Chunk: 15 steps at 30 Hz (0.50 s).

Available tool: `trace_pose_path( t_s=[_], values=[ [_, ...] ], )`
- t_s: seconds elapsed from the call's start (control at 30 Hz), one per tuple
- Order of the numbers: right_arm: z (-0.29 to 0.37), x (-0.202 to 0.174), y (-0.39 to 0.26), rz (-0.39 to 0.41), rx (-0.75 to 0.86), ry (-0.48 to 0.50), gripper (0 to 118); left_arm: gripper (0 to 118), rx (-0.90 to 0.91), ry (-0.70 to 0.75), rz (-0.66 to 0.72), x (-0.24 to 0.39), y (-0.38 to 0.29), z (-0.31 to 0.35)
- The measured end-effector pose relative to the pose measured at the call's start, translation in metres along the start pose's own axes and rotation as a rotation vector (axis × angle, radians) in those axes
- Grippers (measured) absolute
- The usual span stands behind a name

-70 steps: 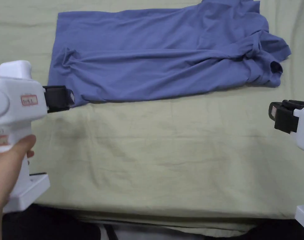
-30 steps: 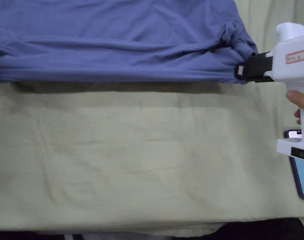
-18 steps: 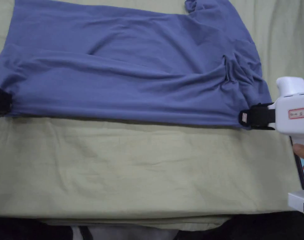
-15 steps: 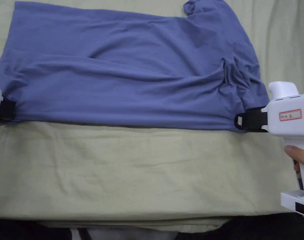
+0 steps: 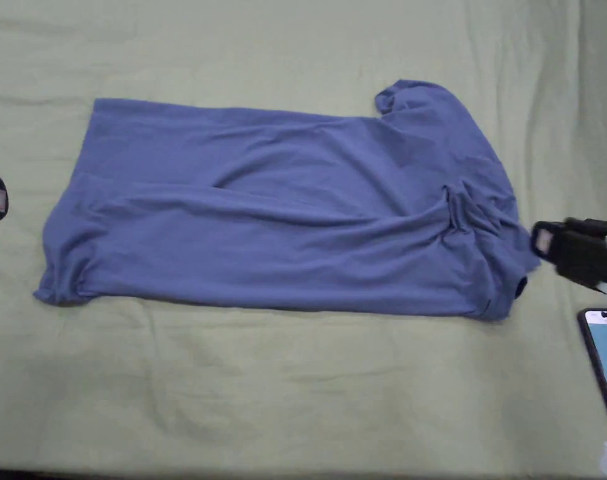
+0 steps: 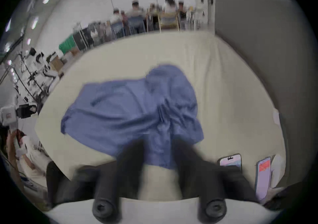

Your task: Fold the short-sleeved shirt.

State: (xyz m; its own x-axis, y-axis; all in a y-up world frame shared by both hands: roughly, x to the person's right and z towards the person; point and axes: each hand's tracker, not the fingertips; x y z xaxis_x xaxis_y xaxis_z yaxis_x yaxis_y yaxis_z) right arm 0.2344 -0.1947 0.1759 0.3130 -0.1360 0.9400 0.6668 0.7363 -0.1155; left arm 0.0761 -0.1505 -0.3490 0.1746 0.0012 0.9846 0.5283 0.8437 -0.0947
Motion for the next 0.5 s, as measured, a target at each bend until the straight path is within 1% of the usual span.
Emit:
trace_pose_path(
  t_s=[0.03,0.07,0.1,0.17,0.2,0.27,0.33,0.4,0.43,0.47,0.5],
  values=[
    [0.009,-0.005,-0.003,-0.023,0.061,-0.033,3,0,0.074,0.014,-0.088,0.013,0.004,0.016],
    [0.017,-0.007,-0.003,-0.023,0.069,-0.024,3,0,0.057,0.063,-0.096,0.02,0.01,0.02],
    [0.018,-0.009,-0.002,-0.007,0.02,-0.008,3,0,0.04,0.108,-0.08,0.028,0.014,0.023],
    [0.022,-0.014,-0.005,-0.004,0.037,-0.008,3,0,-0.07,0.034,-0.08,0.029,0.025,0.012],
    [0.02,-0.013,-0.001,-0.004,0.032,0.008,3,0,-0.036,0.065,-0.085,0.032,0.026,0.003],
    [0.018,-0.014,-0.001,-0.005,0.032,0.024,3,0,-0.041,0.087,-0.104,0.029,0.036,-0.024],
    [0.014,-0.016,0.005,0.013,0.028,0.016,3,0,-0.064,0.081,-0.079,0.024,0.055,-0.062],
    [0.007,-0.015,0.011,0.035,0.023,0.004,3,0,-0.091,0.075,-0.062,0.014,0.075,-0.12],
    [0.003,-0.014,0.014,0.039,0.018,0.003,3,7,-0.126,0.064,-0.033,0.009,0.087,-0.154],
    [-0.002,-0.013,0.02,0.04,0.014,0.003,3,22,-0.174,0.045,-0.013,0.004,0.097,-0.184],
    [-0.007,-0.012,0.023,0.043,0.012,0.001,3,40,-0.268,-0.001,0.026,-0.005,0.103,-0.228]
  ],
)
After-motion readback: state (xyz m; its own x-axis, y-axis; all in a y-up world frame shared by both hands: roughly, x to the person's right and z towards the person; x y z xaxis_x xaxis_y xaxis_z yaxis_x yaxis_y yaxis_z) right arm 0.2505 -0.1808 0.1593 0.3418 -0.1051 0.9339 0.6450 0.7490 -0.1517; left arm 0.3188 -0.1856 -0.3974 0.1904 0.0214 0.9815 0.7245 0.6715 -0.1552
